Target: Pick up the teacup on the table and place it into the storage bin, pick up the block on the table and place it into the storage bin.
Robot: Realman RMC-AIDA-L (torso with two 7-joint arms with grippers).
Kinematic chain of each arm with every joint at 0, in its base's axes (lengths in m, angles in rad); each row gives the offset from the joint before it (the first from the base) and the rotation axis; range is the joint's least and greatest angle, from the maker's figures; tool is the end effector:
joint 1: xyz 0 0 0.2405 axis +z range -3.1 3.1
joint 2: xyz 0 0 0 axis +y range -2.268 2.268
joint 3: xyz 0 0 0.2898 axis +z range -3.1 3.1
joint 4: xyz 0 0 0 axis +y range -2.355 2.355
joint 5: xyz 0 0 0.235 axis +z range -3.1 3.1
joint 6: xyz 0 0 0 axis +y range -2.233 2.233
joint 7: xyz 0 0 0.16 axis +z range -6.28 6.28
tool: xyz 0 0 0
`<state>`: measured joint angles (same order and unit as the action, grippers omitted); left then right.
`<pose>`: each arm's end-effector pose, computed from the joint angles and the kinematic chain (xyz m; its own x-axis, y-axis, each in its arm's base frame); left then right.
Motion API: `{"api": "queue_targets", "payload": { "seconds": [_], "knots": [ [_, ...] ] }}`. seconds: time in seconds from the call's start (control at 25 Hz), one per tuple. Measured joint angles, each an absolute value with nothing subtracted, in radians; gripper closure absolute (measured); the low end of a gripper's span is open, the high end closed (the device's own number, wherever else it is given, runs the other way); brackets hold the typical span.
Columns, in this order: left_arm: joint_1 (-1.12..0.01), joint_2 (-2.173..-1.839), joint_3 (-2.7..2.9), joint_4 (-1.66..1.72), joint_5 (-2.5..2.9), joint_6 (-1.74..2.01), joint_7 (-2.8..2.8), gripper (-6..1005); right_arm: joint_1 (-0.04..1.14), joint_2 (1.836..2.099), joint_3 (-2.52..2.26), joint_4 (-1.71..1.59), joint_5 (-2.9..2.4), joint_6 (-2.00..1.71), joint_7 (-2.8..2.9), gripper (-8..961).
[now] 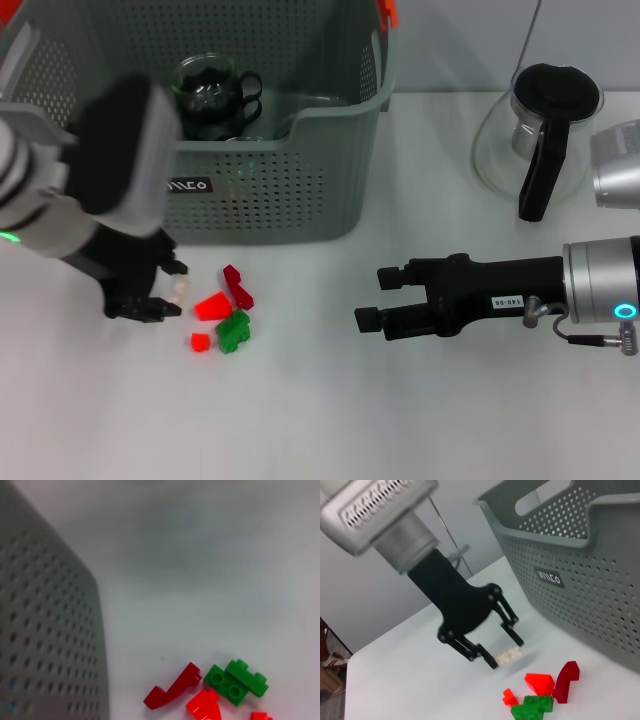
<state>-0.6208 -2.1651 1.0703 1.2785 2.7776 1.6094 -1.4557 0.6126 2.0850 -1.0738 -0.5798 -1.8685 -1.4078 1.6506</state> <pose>-0.2462 0.3995 -0.0102 0.8802 -0.0901 -0.4660 -0.1704 -0.9763 -0.1331 0.2526 0.3775 -0.0941 0.7668 -0.5305 -0.3613 -0.5477 -0.8343 0.0625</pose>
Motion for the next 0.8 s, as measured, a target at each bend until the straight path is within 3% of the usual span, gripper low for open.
{"api": "queue_targets", "payload": {
  "seconds": [0.28,0.52,0.76,0.8],
  "knots": [
    [-0.582,-2.165,0.781,1.400,2.614,1.794,-1.490,577,0.614,2.083,-1.081,-0.580,-1.869,-1.410,1.644,69],
    [-0.568,-2.139,0.394,1.390,2.147,1.994,-1.538,581,0.612,2.081,-1.083,-0.581,-1.870,-1.413,1.639,70],
    [-0.616,-2.105,0.447,1.370,2.070,1.821,-1.681,585,0.617,2.073,-1.083,-0.584,-1.872,-1.429,1.643,71],
    [-0.647,-2.080,0.517,1.328,2.102,1.702,-1.734,586,0.617,2.073,-1.083,-0.586,-1.871,-1.430,1.643,71]
  ]
}}
